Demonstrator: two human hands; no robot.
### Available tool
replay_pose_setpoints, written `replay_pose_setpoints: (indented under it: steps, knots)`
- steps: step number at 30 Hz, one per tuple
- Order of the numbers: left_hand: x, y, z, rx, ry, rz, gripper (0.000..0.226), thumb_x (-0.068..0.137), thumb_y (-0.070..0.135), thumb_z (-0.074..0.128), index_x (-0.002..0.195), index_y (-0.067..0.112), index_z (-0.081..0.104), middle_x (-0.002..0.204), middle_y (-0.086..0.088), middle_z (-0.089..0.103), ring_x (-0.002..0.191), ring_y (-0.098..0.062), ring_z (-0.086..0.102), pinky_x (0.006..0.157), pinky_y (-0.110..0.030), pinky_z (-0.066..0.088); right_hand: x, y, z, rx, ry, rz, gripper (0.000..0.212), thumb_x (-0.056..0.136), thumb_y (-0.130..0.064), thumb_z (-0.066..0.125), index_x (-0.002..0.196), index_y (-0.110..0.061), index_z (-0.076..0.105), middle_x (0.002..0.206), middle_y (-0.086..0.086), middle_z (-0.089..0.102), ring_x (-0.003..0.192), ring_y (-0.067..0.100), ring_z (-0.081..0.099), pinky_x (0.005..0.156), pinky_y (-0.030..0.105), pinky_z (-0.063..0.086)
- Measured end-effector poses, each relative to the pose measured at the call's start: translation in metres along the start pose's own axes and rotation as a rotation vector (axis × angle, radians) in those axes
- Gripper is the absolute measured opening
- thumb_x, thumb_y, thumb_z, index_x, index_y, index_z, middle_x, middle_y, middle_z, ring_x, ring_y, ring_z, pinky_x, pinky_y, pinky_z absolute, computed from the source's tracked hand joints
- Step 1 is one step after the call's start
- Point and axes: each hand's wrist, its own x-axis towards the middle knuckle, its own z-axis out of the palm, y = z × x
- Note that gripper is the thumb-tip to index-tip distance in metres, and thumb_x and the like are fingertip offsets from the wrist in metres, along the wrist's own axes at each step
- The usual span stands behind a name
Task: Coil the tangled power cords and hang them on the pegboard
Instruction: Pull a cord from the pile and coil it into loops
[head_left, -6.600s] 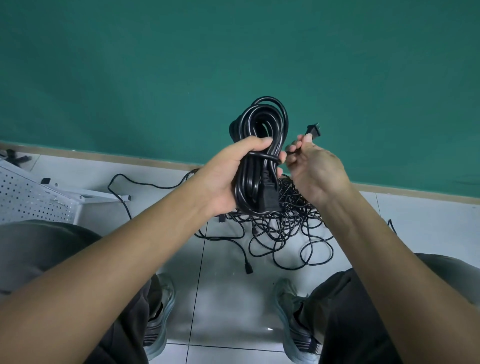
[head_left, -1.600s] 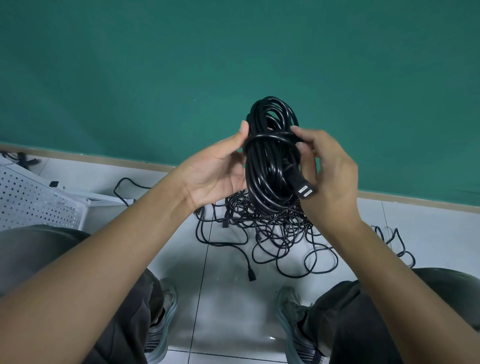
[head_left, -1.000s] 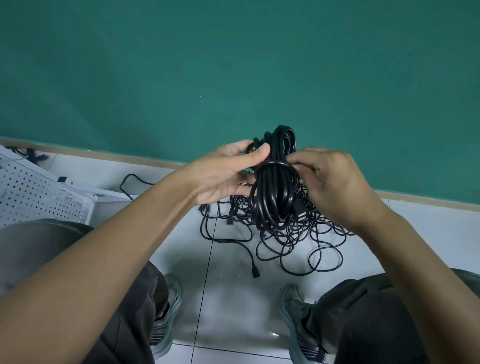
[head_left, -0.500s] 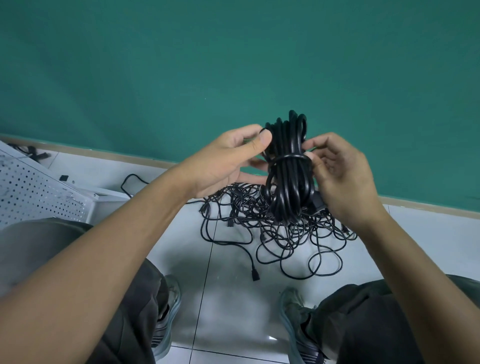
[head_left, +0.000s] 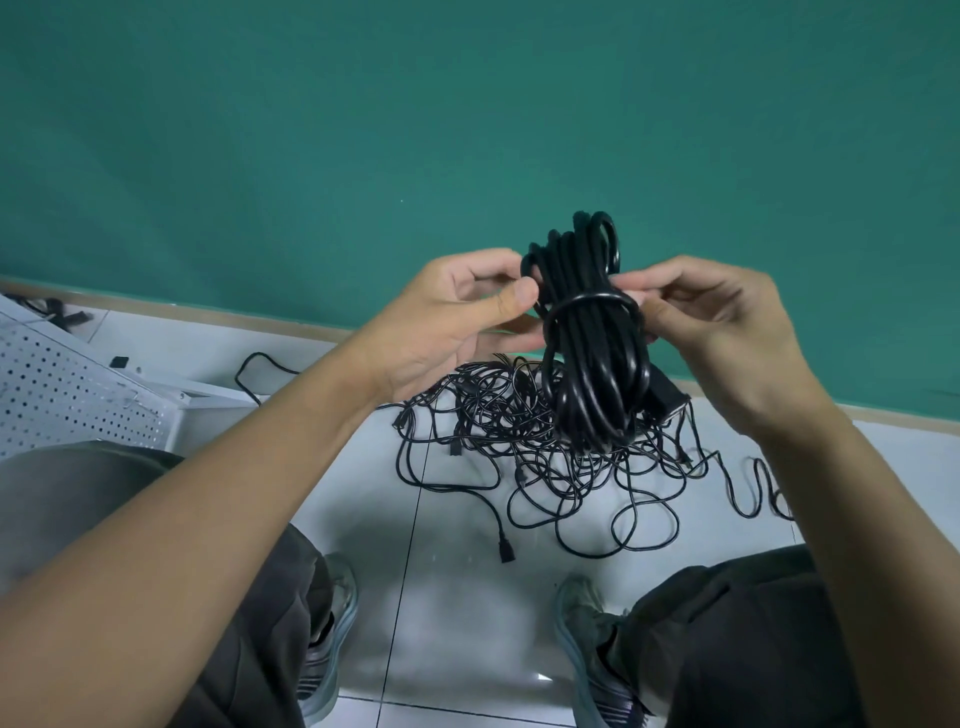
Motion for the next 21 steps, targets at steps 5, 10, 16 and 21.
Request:
replay_pose_setpoints:
  steps: [5, 10, 16, 21]
  knots:
    - [0.000, -0.007, 0.007, -0.111, 0.008, 0.053, 0.034, 0.091, 0.015, 0.058, 0.121, 0.000, 0.061, 0.100, 0.005, 0.076, 0.092, -0.007, 0.072, 0.080, -0.020, 0.056, 0.004, -0.002, -0.010, 0.062, -0.008, 0.011, 0.016, 0.083, -0.020, 0.077, 0.098, -0.015, 0.080, 0.087, 0.010, 0.074, 0.076, 0.024, 0.055, 0.068, 0.026, 0.047]
    - [-0.001, -0.003, 0.013, -0.044, -0.003, 0.051, 0.033, 0.092, 0.019, 0.058, 0.110, -0.008, 0.053, 0.087, 0.004, 0.072, 0.078, -0.006, 0.069, 0.072, -0.018, 0.054, 0.001, 0.001, -0.013, 0.225, -0.063, 0.085, 0.038, 0.072, -0.041, 0.088, 0.099, -0.015, 0.082, 0.103, 0.026, 0.073, 0.097, 0.043, 0.052, 0.089, 0.056, 0.037]
    - [-0.002, -0.002, 0.015, -0.007, 0.016, 0.032, 0.020, 0.089, 0.017, 0.064, 0.081, 0.006, 0.050, 0.080, 0.000, 0.072, 0.071, -0.011, 0.067, 0.065, -0.021, 0.053, 0.001, 0.008, -0.014, 0.231, -0.141, 0.154, 0.027, 0.079, -0.029, 0.082, 0.099, -0.011, 0.080, 0.097, 0.018, 0.077, 0.087, 0.035, 0.061, 0.084, 0.043, 0.047]
    - [-0.001, -0.008, 0.016, 0.064, 0.041, -0.043, 0.026, 0.095, 0.021, 0.061, 0.076, 0.006, 0.051, 0.067, 0.002, 0.065, 0.057, -0.008, 0.061, 0.055, -0.018, 0.050, -0.004, 0.014, 0.001, 0.268, -0.308, 0.233, 0.034, 0.084, 0.008, 0.064, 0.115, 0.020, 0.061, 0.086, 0.013, 0.076, 0.072, 0.020, 0.073, 0.067, 0.026, 0.059]
